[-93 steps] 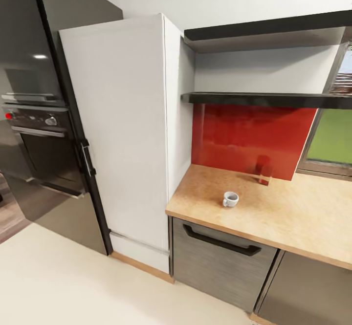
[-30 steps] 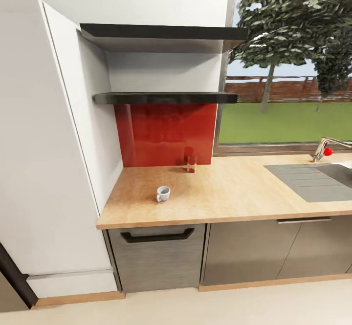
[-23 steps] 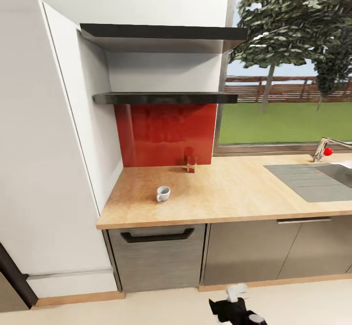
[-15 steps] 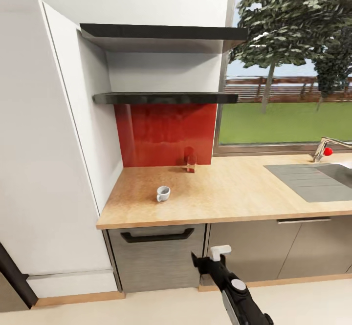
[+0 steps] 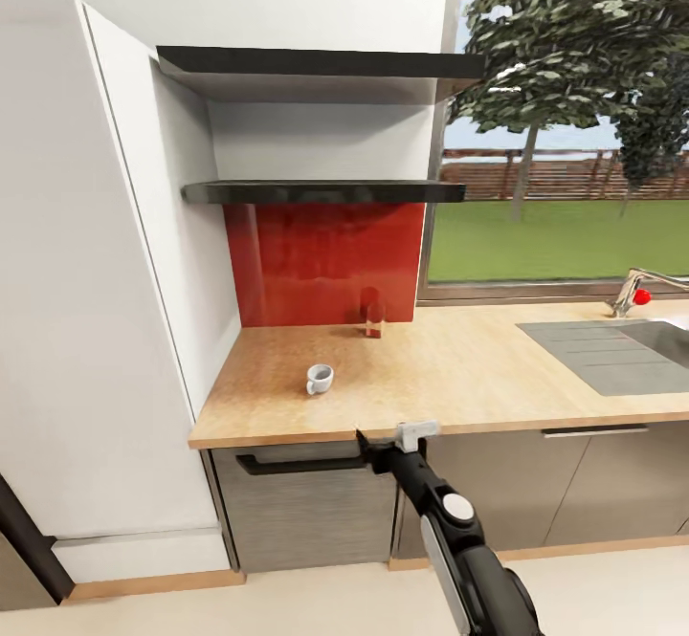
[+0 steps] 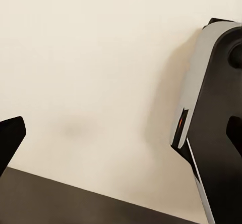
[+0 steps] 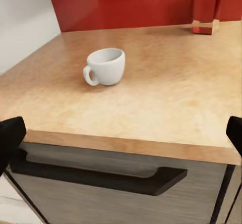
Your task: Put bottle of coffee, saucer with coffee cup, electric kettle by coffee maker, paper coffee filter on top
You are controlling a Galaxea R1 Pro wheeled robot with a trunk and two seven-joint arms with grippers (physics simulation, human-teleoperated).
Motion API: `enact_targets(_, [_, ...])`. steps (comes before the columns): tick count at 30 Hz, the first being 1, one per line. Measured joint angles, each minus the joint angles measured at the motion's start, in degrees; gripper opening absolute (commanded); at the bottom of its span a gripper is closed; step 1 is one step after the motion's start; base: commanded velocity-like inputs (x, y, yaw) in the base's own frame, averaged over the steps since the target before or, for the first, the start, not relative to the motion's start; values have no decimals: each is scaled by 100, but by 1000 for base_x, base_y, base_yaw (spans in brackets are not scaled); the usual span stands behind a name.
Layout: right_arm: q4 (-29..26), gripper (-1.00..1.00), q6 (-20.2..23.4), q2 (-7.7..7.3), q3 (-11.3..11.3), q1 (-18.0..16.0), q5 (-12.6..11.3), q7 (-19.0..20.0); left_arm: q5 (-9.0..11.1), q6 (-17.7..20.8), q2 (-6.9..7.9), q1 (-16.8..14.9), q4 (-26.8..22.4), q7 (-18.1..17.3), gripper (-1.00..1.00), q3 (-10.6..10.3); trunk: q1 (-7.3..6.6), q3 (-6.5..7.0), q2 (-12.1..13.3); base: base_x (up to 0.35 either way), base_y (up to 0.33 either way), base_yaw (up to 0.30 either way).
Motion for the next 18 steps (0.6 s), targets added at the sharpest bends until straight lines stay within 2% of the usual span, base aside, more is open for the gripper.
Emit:
enact_targets(4, [-417, 100, 270, 0, 69, 2, -1, 0, 0, 0, -4, -2, 0, 0, 100, 0, 0, 0, 0, 0, 0, 0])
enact_targets(10, [-600, 100, 387, 0, 98, -28, 5, -29, 0, -1, -8, -2, -5, 0, 100, 0, 0, 0, 0, 0, 0, 0])
enact_targets(13, [-590, 100, 508, 0, 101, -165, 7, -296, 0, -1, -18, -3, -5, 0, 100, 0, 0, 0, 1, 0, 0, 0])
enact_targets(15, [-585, 100, 739, 0, 100, -393, 6, -679, -4, 0, -23, -2, -1, 0, 100, -4, 0, 0, 1, 0, 0, 0])
enact_targets(16, [-320, 100, 1231, 2, 87, -990, 11, -1124, -3, 8, -19, 5, 7, 1, 100, -14, 1, 0, 2, 0, 0, 0])
enact_targets(18, [133, 100, 1417, 2, 89, -1558, 11, -1274, -2, 9, -18, 6, 10, 0, 100, -17, 1, 1, 2, 0, 0, 0])
